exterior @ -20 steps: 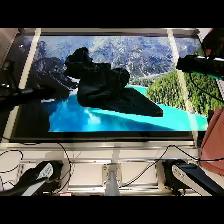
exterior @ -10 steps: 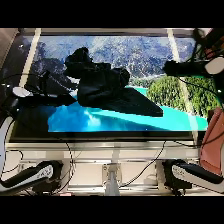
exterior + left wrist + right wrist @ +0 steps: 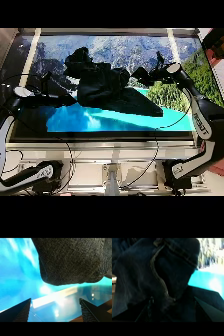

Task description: Fold the clothes and pants, and hang the long-sleeved shirts on hangers.

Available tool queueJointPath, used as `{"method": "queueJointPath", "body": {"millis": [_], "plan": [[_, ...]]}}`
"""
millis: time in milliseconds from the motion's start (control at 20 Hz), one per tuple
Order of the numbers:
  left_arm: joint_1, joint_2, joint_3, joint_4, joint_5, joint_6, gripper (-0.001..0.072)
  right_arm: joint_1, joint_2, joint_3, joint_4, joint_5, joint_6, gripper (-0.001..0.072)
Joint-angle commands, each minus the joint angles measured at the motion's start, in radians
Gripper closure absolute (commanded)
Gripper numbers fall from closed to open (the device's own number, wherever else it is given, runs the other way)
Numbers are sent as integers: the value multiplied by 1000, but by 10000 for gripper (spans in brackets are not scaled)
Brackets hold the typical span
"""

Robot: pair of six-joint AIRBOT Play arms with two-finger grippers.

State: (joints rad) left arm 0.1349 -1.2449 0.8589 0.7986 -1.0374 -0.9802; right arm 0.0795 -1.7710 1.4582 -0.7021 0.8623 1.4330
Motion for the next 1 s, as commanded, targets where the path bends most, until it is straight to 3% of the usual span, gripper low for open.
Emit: {"method": "queueJointPath", "body": {"millis": [0, 200, 350, 450, 750, 800, 850, 950], "plan": [[0, -1, 0, 0, 1, 0, 17, 14, -156, 166, -12, -1, 100, 125], [0, -1, 0, 0, 4, 0, 17, 14, -270, 336, -197, 145, 217, 127], [0, -1, 0, 0, 5, 0, 18, 21, -320, 386, -182, 161, 235, 133], [0, -1, 0, 0, 5, 0, 17, 29, -340, 395, -174, 154, 235, 197], [0, -3, 0, 0, 4, 0, 18, 71, -363, 402, -102, 60, 185, 266], [0, -3, 0, 0, 3, 0, 17, 80, -363, 402, -85, 36, 164, 289], [-1, -3, 0, 0, 4, 0, 17, 90, -363, 402, -82, 1, 145, 371], [0, -3, 0, 0, 4, 0, 17, 109, -363, 402, -82, -72, 138, 461]]}}
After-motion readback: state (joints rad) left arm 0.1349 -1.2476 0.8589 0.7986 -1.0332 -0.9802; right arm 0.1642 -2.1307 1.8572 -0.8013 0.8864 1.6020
